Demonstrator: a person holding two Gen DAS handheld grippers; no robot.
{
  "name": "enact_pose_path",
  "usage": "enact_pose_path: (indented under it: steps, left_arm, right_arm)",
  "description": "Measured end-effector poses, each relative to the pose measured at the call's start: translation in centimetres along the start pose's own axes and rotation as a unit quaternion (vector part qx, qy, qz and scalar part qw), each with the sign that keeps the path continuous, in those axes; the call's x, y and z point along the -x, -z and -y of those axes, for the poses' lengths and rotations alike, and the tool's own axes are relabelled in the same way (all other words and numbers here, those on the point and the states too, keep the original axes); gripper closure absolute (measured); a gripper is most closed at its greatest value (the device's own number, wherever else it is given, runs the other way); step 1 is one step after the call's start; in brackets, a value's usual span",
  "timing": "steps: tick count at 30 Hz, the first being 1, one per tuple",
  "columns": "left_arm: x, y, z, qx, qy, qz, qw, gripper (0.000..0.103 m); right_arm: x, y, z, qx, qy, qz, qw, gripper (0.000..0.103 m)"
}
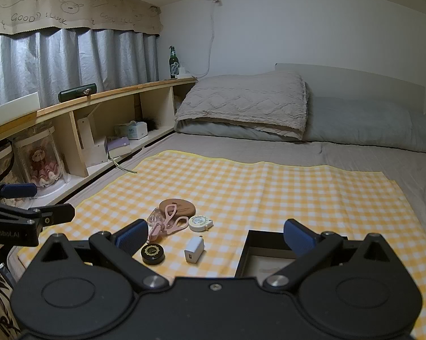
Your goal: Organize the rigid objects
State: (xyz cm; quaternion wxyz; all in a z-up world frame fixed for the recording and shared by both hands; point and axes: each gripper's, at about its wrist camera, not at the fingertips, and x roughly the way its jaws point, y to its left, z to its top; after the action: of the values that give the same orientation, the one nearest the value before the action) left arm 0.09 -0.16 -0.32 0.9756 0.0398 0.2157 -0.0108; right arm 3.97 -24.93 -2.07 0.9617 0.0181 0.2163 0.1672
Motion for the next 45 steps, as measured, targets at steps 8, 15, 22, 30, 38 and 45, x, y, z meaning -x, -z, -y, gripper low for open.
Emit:
enact_pose_path:
  steps: [8,15,22,30,38,45]
  left_arm:
    - [0.0,0.0,0.0,0.000,0.000,0.000,1.0000,0.000]
    - [-0.5,-0.7,0.4,0.011,0.009,0.012,0.9998,0.000]
    - [-1.1,-2.5,-0.6,-0.006,-0.023,0.043,0.9988,0.000]
    - [-3.5,-4.5,-2.6,-0.004,-0.033,0.047,0.9983,0.000]
    - [-8.8,-5.6,-4.5,0.020,-0.024,-0.001,0.9995,0.000]
    - [-13.6,-3.7,-5.4,0.019,-0.005,-0.099,0.9949,0.000]
  right_arm:
    - [0.2,-0.1,-0.4,0.002,-0.004,0.006,1.000,0.000]
    - [1.0,-1.1,0.5,0.002,0.005,0.038,0.999,0.000]
    - [0.8,-2.4,4.3,-0.019,0.047,0.056,0.997,0.000]
    - [-1.7,-2.0,10.9,-0.060,0.112,0.014,0.992,0.000]
    - [-5.3,0.4,16.9,-0.108,0.171,-0.069,0.977,0.000]
    - [-8.8,3.3,19.0,-0.127,0.153,-0.167,0.966,0.000]
